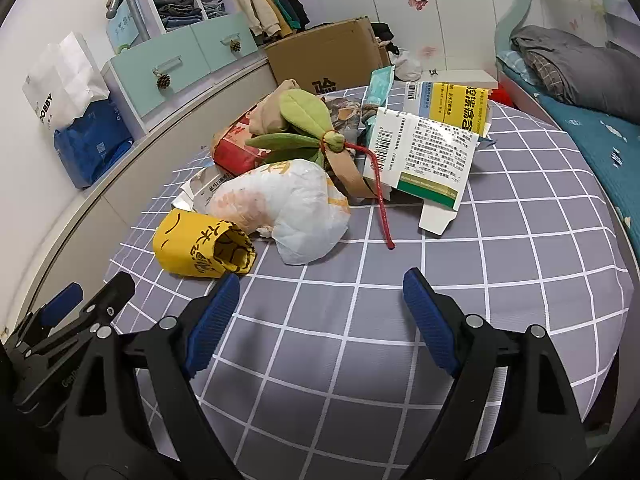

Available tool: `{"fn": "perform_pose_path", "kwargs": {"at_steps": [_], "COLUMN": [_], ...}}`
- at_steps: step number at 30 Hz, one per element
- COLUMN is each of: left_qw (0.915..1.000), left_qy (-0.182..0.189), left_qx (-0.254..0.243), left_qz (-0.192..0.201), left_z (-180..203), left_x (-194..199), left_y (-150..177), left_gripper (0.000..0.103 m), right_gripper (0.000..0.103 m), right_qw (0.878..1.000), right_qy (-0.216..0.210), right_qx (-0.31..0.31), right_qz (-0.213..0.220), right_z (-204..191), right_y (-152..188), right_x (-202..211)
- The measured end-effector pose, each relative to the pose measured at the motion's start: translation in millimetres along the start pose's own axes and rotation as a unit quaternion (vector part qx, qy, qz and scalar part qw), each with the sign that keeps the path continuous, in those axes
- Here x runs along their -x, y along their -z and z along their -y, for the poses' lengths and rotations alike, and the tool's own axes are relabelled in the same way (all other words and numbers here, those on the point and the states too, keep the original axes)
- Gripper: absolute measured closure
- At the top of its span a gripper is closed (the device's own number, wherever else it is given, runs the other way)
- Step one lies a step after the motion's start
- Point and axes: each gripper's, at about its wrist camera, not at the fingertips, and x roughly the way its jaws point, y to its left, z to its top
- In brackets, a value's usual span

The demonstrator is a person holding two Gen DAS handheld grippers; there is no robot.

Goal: Collect trash
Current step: 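Approach the yellow bag with the left tool and the white bag with the right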

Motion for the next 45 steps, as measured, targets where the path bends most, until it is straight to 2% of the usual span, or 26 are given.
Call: {"fn": "perform_pose_path", "kwargs": {"at_steps": [38,45], "left_qw": [0.9999,0.9994], "left_qy": [0.009,0.033], "left_qx": [-0.004,0.008], "left_qz": [-0.007,-0.007], "left_z": [16,10], "left_x": [4,3], "left_y": [8,11], "left_gripper": [0.017,0.017], "right_gripper": [0.020,0.019], "right_qw": [0.999,0.999], "right_qy": [-0.017,-0.011], "right_qx": [-0.030,-0.039], "right_qz": [0.006,0.016], "right_z": [18,20], "right_y": [1,1], "right_x": [4,6]}}
